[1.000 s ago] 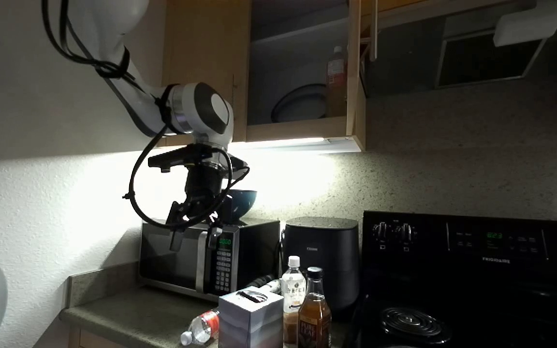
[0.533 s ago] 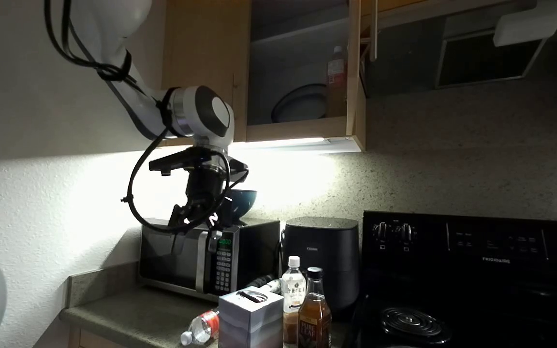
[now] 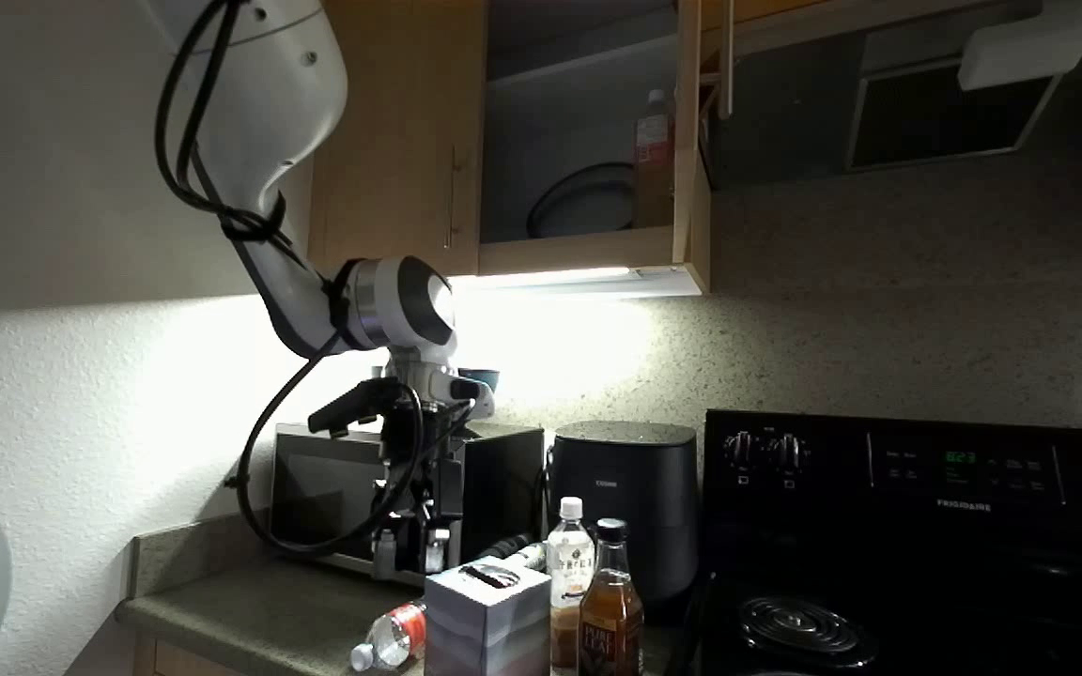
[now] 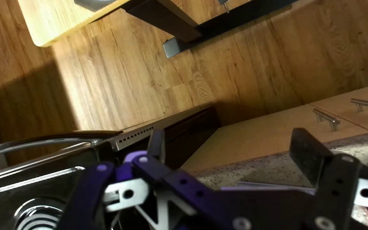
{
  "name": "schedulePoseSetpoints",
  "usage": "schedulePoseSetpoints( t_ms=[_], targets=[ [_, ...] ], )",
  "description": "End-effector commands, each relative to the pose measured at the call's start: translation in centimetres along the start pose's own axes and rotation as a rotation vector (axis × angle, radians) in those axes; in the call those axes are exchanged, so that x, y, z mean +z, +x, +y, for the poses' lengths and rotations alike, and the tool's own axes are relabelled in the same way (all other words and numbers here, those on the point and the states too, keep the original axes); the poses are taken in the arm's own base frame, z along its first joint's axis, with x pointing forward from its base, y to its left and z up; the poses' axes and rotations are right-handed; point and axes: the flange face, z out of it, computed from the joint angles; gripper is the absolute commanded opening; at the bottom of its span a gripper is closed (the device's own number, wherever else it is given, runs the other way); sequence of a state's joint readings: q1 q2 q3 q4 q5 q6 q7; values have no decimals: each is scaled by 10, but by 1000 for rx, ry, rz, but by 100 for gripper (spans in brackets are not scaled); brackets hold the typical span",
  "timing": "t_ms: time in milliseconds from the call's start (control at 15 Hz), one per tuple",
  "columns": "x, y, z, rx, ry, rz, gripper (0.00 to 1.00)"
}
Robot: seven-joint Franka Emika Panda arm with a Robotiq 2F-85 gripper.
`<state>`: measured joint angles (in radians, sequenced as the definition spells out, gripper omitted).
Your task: Put the box in the cabinet
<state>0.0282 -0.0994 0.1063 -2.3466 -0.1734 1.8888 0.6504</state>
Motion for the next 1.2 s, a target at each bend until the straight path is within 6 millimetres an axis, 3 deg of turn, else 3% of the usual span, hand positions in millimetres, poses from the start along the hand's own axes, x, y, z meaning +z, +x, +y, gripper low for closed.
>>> schedulePoseSetpoints(
  t_ms=[0,267,600,800,1000,1067,1133],
  targets=[
    [5,3,-1,23,-7,-9,100],
    [10,11,-2,42,-16,-11,100],
    [13,53,5,124,-56,-8,100],
    [3,78,-1,157,-44,11,100],
    [-16,80,-9,122,-25,54,100],
    [-6,81,-4,128,-17,20,100],
    [-11,82,-7,124,-13,30,100]
  ],
)
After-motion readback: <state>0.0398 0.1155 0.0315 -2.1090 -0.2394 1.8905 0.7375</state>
